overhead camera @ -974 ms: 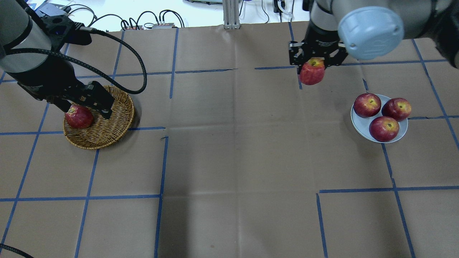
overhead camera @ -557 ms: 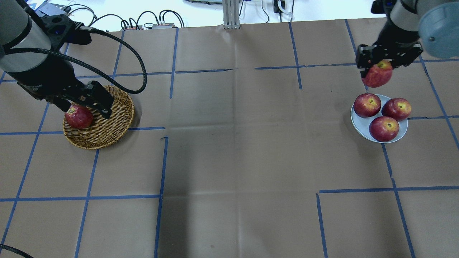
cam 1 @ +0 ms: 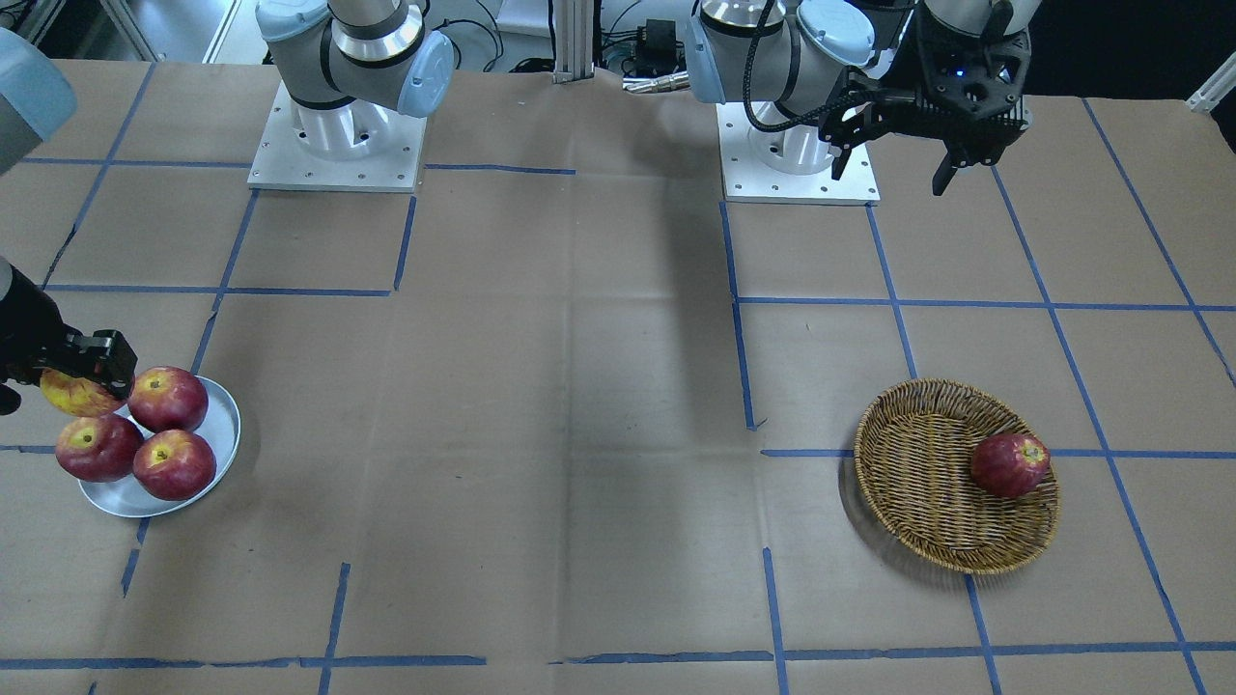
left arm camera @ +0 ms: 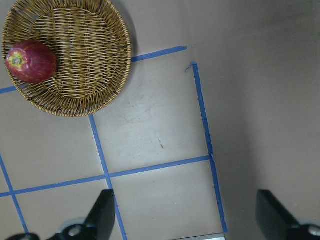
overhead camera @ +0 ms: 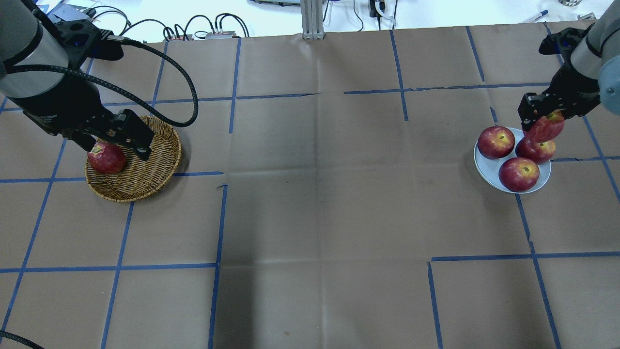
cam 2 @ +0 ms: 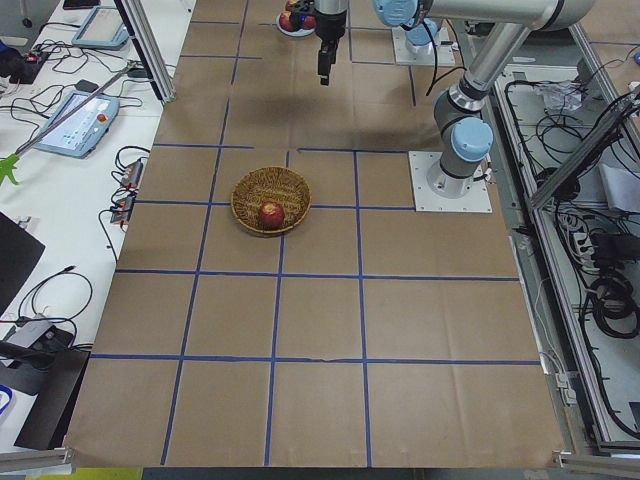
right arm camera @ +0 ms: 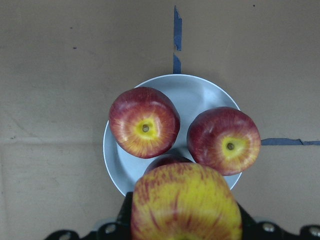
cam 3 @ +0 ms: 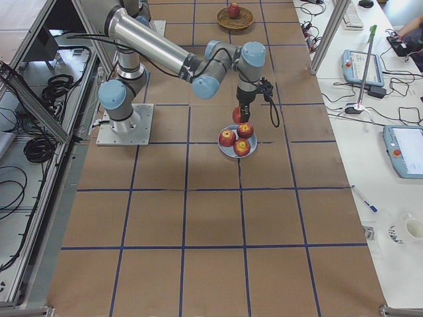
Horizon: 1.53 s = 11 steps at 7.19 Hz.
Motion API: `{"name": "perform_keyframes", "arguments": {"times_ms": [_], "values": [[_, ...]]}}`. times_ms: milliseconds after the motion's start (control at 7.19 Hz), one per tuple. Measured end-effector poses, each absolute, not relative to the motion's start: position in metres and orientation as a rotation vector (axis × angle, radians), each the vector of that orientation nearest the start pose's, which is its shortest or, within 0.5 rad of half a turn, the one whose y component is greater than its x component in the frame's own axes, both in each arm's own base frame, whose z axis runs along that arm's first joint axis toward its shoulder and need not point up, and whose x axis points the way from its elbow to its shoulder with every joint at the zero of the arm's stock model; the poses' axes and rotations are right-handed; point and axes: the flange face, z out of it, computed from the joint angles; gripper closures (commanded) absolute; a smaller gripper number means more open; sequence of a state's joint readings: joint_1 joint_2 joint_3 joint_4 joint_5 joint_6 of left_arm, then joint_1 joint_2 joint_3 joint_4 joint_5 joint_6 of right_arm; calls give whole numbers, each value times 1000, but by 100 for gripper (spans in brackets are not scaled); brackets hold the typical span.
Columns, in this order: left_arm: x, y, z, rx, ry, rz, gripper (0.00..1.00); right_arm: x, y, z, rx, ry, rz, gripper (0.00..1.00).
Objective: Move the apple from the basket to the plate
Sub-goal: 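Lower the apple onto the plate beside the red apples and open the right gripper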
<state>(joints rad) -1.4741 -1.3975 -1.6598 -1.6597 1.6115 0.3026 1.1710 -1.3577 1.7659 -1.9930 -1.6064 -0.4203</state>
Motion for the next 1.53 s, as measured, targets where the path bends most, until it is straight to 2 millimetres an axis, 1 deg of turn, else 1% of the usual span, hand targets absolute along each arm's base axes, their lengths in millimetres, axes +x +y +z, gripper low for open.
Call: {"name": "perform_keyframes", "arguments": {"times_ms": [139, 278, 417, 557, 696, 835, 1113, 1252, 1391, 1530], "values": [[-88, -427, 514, 320, 3086, 19, 1, -100, -560, 306, -33, 3180, 0, 43], [-89, -427, 514, 321, 3087, 19, 1, -104, -562, 292, -31, 3179, 5, 43], [-88, -427, 514, 320, 3087, 19, 1, -106, -564, 284, -31, 3176, 16, 43], [-88, -427, 514, 320, 3087, 19, 1, -107, -565, 279, -31, 3176, 24, 36], [-88, -427, 514, 320, 3087, 19, 1, -108, -566, 276, -30, 3174, 28, 4], [-88, -427, 514, 320, 3087, 19, 1, -108, -567, 275, -30, 3173, 30, 1], [-89, -427, 514, 320, 3088, 19, 1, -109, -568, 273, -30, 3173, 35, 0], [-89, -427, 514, 320, 3088, 19, 1, -110, -568, 276, -28, 3178, 31, 0], [-88, -427, 514, 320, 3088, 19, 1, -109, -569, 282, -24, 3183, 13, 0], [-88, -427, 514, 320, 3088, 18, 1, -106, -570, 299, -23, 3190, -24, 0]]}}
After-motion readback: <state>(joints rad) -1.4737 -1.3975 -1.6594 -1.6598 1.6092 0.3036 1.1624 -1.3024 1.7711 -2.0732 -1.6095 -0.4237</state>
